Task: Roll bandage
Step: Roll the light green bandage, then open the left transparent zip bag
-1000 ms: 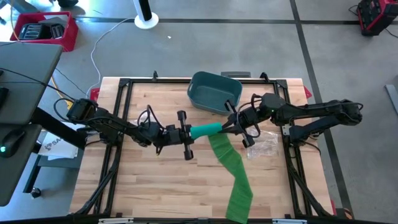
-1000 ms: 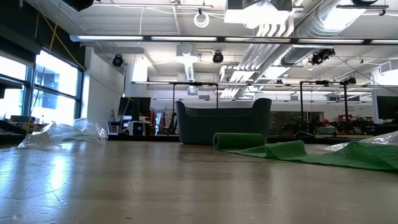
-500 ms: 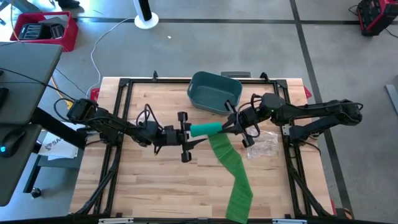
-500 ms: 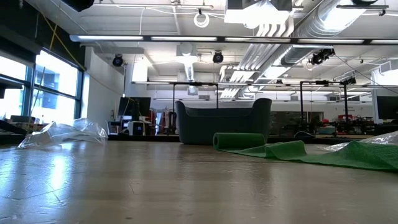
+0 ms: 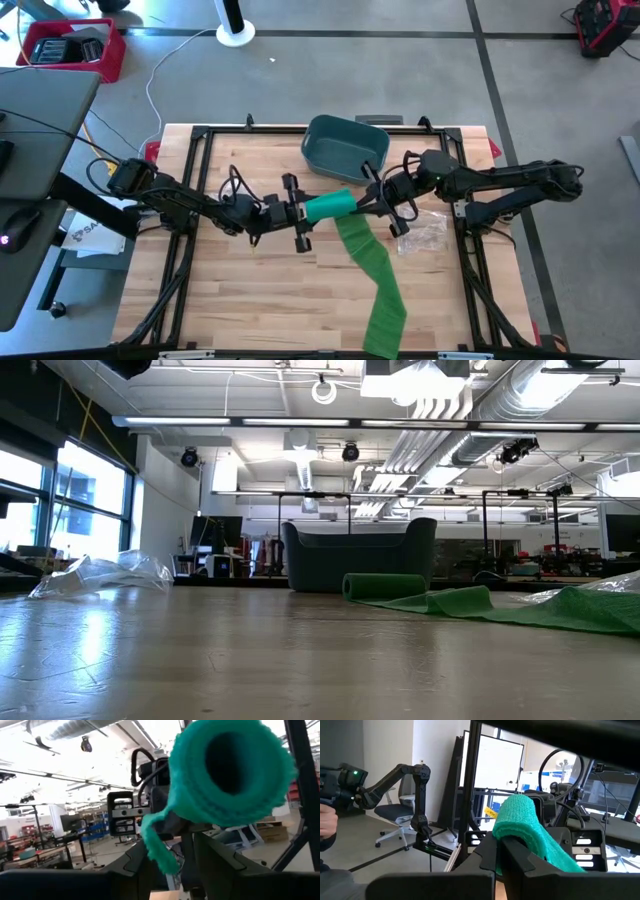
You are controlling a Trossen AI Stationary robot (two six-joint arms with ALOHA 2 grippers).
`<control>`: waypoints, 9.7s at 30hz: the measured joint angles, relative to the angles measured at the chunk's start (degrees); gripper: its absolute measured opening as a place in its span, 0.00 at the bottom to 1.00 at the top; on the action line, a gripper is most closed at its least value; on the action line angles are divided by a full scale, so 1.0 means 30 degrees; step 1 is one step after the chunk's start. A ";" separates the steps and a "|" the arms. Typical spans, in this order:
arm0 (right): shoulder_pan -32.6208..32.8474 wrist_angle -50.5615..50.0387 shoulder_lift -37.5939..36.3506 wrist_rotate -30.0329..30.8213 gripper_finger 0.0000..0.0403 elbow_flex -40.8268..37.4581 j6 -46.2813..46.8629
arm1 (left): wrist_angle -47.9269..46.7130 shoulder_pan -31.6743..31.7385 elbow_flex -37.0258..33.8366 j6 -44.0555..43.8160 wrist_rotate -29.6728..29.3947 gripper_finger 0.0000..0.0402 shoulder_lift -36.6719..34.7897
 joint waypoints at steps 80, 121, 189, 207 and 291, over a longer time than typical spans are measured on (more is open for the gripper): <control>0.2776 -0.1603 0.0015 0.7511 0.00 -0.0006 -0.7241 | -0.4471 -0.0408 0.0007 -0.2020 0.1422 0.00 -0.0098; 0.2986 -0.5149 0.1647 1.0257 0.00 0.0000 -1.1199 | -2.2874 -0.1439 0.0000 -1.0472 0.1930 0.40 -0.6457; -0.2177 -0.7740 0.9185 -0.2033 0.44 0.3315 -0.3549 | -4.4314 -0.3936 -0.2402 -3.2296 0.3461 0.40 -0.8122; 0.0168 -0.9717 0.5537 -0.1940 0.44 0.3308 -0.4818 | -3.6243 -0.1603 -0.5455 -3.4219 0.3232 0.14 -0.3806; 0.0736 -0.6142 0.9683 0.2914 0.44 0.3293 -0.7788 | -3.2550 -0.2557 -0.5693 -2.3796 0.1577 0.27 -0.2571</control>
